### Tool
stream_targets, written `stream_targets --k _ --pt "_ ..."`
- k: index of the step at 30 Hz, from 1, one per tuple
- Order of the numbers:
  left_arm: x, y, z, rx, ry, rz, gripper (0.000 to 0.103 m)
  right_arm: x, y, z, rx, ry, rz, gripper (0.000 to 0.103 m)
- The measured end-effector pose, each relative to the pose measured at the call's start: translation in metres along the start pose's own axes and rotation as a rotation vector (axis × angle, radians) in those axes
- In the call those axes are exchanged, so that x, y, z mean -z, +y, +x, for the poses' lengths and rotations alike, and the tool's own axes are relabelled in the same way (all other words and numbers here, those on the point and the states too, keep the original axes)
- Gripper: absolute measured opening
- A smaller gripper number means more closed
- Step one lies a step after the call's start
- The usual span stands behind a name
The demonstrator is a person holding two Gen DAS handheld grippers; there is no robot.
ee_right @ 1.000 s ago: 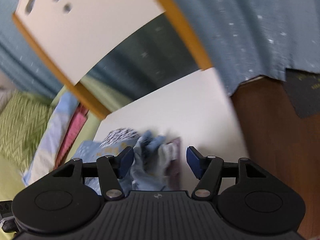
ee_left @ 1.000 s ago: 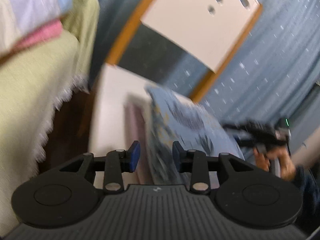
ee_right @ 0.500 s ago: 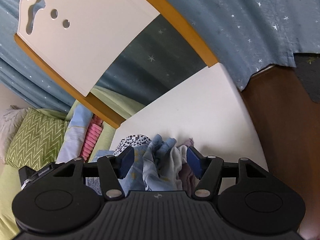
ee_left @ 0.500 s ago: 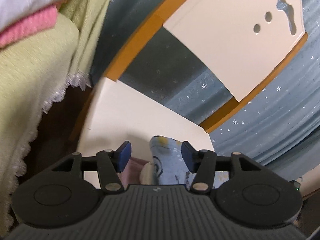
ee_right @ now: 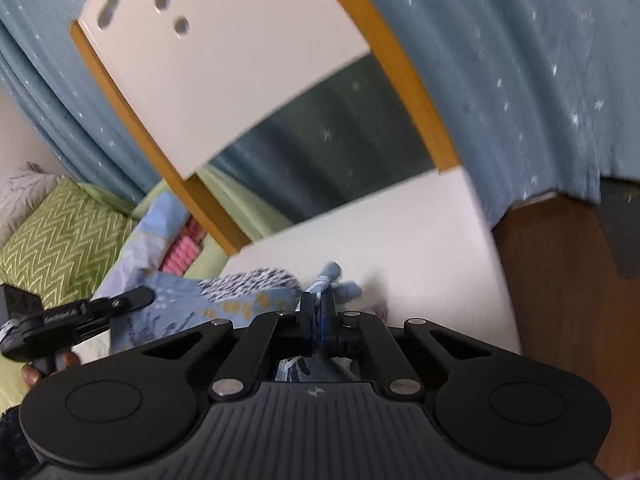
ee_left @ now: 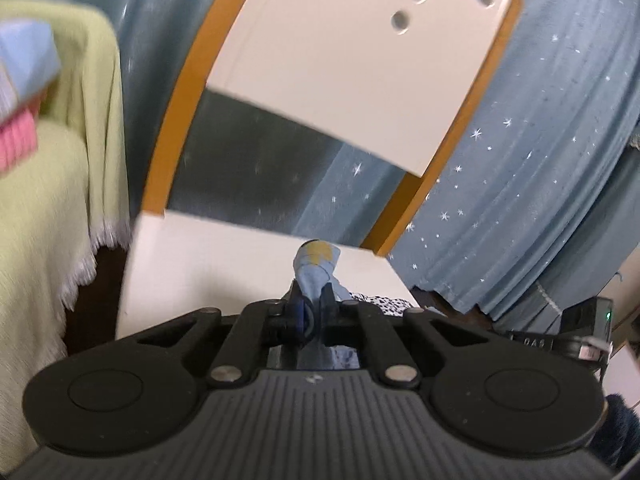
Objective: Fold clothes
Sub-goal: 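Lower the shorts onto the chair seat with both grippers and release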
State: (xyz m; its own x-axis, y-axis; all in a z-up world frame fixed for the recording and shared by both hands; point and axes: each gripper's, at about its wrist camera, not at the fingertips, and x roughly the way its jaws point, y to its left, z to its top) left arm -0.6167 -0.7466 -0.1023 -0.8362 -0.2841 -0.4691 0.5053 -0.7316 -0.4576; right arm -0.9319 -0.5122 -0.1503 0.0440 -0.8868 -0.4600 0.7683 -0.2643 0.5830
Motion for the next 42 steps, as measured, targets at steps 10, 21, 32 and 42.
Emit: stream_targets --k 10,21,32,42 --pt "0.015 0.014 0.018 -0.187 0.066 -0.011 0.022 0.010 0.007 0.012 0.282 0.043 -0.093 0.009" --pt "0.030 -0.020 -0.043 -0.181 0.004 0.020 0.024 0.048 0.067 -0.032 0.208 -0.015 -0.387 0.019" --pt "0.087 -0.038 -0.090 -0.278 -0.034 0.016 0.018 0.090 0.054 -0.081 0.279 -0.048 -0.369 0.020" --pt "0.123 -0.086 -0.096 -0.280 -0.023 0.140 0.019 0.114 0.059 -0.102 0.244 -0.066 -0.380 0.034"
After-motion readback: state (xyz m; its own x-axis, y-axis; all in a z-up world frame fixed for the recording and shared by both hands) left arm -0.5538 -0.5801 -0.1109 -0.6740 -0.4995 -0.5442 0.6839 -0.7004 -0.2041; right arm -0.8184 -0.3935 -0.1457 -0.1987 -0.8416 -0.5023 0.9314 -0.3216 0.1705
